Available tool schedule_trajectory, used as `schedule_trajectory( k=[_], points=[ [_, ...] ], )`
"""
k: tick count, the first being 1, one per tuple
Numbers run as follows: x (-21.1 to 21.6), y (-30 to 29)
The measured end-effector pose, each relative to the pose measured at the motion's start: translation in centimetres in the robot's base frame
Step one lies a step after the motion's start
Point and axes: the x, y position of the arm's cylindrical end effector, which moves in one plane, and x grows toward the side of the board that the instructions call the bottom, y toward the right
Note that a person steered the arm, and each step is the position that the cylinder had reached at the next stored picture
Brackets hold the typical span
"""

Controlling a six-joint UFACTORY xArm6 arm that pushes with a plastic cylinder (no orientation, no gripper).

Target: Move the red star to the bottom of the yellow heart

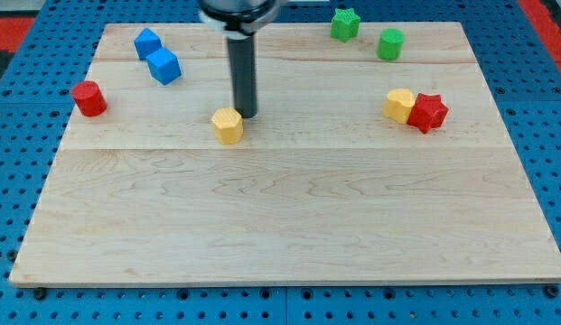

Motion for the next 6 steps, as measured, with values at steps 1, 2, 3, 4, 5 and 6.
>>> schedule_trajectory(
  k=[1, 2, 3, 4, 5, 6],
  points=[
    [1.7, -3.6],
    [1.7, -1.8],
    [2.7, 2.3],
    [4.8, -1.5],
    [4.7, -9.2],
    [3.1, -3.0]
  ],
)
